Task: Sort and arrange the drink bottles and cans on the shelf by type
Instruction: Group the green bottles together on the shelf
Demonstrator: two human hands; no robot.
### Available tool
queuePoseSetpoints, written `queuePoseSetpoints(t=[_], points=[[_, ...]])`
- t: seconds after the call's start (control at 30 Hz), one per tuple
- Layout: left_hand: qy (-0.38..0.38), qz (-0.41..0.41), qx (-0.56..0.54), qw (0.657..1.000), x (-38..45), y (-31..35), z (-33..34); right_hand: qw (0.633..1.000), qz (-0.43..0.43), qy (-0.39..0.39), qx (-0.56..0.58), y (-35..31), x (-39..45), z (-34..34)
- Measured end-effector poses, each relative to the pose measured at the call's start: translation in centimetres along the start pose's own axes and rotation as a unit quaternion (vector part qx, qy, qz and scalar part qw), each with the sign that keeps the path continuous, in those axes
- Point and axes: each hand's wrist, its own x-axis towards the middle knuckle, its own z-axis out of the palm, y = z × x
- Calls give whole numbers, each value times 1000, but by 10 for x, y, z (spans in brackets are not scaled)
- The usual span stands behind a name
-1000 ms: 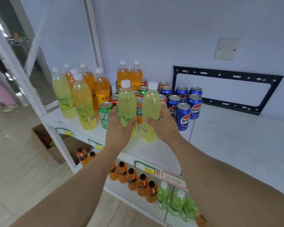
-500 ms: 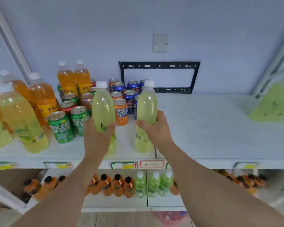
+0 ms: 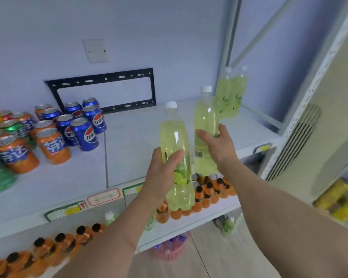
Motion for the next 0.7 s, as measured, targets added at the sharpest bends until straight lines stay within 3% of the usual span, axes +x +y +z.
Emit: queuePoseSetpoints(t=[0.13,0.33,0.7], points=[[18,-3,2,1000,20,-6,79,1000,0,17,-8,9,41,-77],[52,10,8,999,52,0,186,998,7,-27,-54,11,114,-168],[89,-2,21,996,128,5,266,998,11,-66,-9,25,229,-211]])
